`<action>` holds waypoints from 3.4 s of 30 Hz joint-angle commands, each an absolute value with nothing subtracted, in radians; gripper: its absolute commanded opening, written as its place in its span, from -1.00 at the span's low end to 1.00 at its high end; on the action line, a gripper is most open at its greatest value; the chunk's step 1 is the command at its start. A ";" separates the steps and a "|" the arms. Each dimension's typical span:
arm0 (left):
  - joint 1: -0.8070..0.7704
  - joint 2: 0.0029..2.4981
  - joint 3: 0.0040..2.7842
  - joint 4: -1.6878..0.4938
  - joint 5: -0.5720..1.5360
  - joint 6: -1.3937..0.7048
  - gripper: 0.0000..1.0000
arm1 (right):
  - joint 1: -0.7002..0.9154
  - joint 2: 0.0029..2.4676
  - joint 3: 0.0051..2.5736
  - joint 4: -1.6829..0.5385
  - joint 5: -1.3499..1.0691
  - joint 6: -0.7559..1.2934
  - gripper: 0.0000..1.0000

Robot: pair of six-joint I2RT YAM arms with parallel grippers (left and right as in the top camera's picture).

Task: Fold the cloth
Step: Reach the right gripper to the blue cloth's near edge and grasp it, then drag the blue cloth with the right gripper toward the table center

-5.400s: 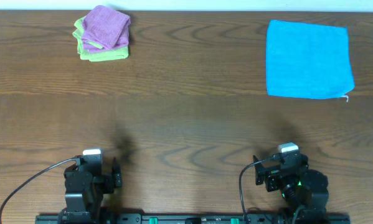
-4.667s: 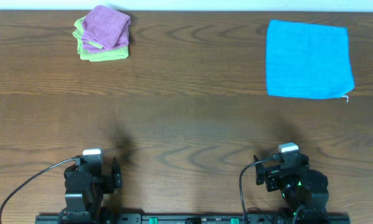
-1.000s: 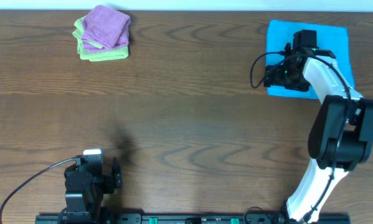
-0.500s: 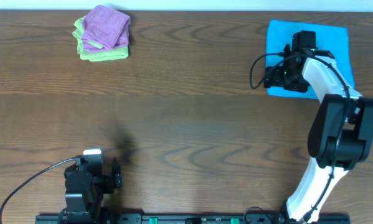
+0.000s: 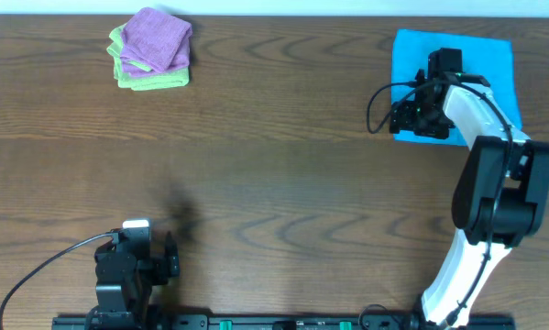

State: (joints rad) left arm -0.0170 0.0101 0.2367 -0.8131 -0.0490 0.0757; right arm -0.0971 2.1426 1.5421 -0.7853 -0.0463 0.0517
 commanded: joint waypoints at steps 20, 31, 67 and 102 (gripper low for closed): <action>-0.020 0.004 0.194 -0.852 -0.052 0.087 0.91 | -0.102 2.173 1.555 -0.799 -0.034 0.047 -0.37; -0.020 0.004 0.194 -0.852 -0.052 0.087 0.91 | -0.065 2.173 1.555 -0.796 -0.034 0.043 0.40; -0.020 0.004 0.194 -0.852 -0.052 0.087 0.91 | 0.148 2.200 1.555 -0.904 -0.167 0.044 -0.98; -0.020 0.004 0.194 -0.852 -0.052 0.087 0.91 | 0.787 2.062 1.556 -0.814 -0.359 0.157 0.09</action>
